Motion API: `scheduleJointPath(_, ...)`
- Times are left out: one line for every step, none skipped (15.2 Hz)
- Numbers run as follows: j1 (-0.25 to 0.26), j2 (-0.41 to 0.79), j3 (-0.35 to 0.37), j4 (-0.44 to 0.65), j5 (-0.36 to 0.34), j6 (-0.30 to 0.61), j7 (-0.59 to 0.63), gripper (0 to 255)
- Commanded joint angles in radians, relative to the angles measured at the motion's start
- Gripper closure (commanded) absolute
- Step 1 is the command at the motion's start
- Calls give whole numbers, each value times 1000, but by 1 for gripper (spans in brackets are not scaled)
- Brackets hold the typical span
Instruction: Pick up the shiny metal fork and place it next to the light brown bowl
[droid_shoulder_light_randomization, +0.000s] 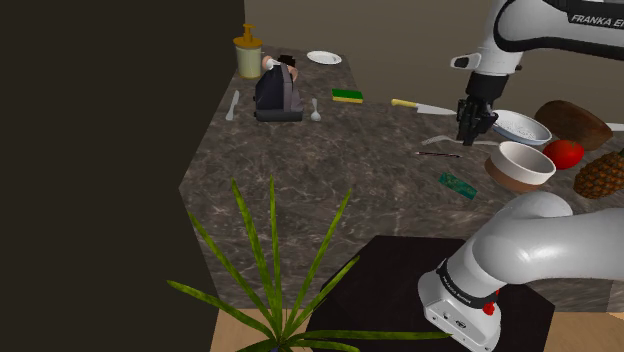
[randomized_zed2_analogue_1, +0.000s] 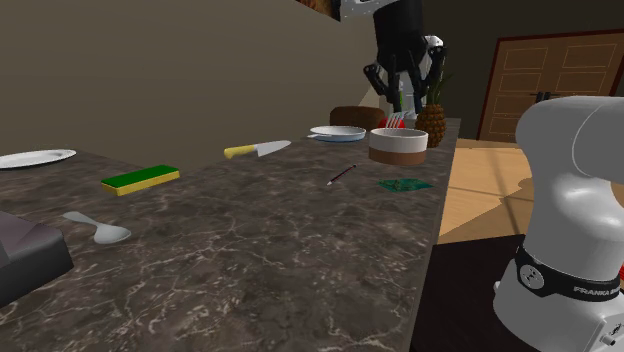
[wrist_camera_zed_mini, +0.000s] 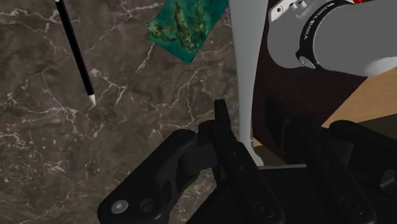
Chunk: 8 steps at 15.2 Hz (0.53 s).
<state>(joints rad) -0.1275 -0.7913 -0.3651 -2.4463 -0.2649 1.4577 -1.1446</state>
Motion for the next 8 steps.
scheduleJointPath(-27,-39,-32,-11,-43,-21,-45,255)
scheduleJointPath(-41,-56,-48,-15,-63,-31,-66,255)
scheduleJointPath(-54,-72,-64,-18,-84,-40,-88,255)
scheduleJointPath(-67,-87,-81,-19,-105,-49,-111,255)
scheduleJointPath(-79,-101,-98,-19,-127,-58,-134,255)
scheduleJointPath(-91,-113,-115,-19,-149,-66,-157,255)
scheduleJointPath(-103,-125,-133,-17,-171,-73,-180,255)
scheduleJointPath(-114,-135,-151,-14,-193,-81,-204,255)
